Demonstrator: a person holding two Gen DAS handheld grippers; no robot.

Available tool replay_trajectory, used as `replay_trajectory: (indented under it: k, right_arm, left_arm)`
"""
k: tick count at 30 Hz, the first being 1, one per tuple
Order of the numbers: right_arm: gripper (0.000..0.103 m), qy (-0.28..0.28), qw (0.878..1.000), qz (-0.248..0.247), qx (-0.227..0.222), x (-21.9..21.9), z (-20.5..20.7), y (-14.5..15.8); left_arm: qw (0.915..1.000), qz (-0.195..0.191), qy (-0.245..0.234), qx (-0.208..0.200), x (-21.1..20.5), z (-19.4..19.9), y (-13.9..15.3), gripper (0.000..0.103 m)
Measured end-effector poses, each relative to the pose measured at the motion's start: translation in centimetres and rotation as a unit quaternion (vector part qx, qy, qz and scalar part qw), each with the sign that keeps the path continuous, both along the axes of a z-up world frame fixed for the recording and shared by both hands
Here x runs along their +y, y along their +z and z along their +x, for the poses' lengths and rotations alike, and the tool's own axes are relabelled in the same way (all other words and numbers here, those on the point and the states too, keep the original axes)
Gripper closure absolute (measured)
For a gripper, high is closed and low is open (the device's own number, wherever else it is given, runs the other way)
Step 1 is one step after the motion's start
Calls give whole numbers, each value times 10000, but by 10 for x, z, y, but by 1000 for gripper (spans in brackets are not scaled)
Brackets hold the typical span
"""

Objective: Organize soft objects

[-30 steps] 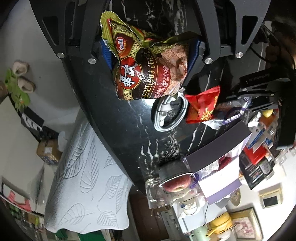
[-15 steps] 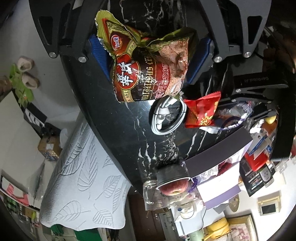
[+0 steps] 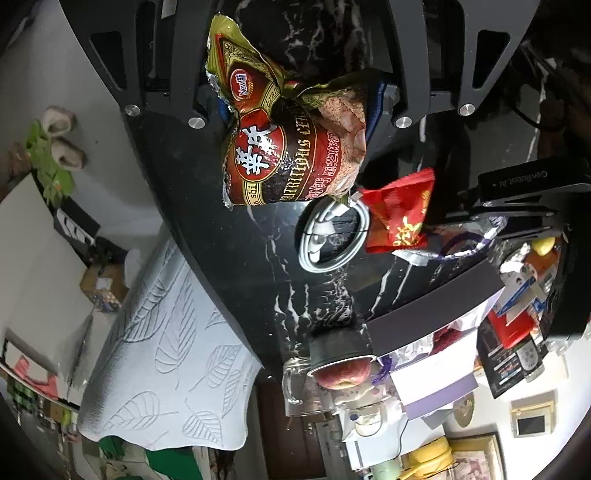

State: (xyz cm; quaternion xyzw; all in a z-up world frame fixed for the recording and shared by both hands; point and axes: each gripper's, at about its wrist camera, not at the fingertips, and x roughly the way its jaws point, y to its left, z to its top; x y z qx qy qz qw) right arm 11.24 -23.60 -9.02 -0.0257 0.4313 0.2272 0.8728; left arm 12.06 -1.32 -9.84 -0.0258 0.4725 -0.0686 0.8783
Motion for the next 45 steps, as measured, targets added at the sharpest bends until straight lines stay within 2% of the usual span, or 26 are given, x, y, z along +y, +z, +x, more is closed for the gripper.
replay_trajectory:
  k: [8,27,37,45]
  right_arm:
    - [49,81,9997,229,61,5,-9,5]
    - [49,876,9944,567,-149,60,-54,24]
    - [49,1375,9868,806,-293,104,-67,40]
    - [49,1547,9824,913,-503,133,-66,62]
  left_arm:
    - [9993,-332,119,104,12,-10,2,64]
    - [9975,-281,519,-385,46,-64,31,64]
    - [9919,-195,959,-813,80,-100,62,64]
    - [9878,-144,1077,-1118,105,-107,85,64]
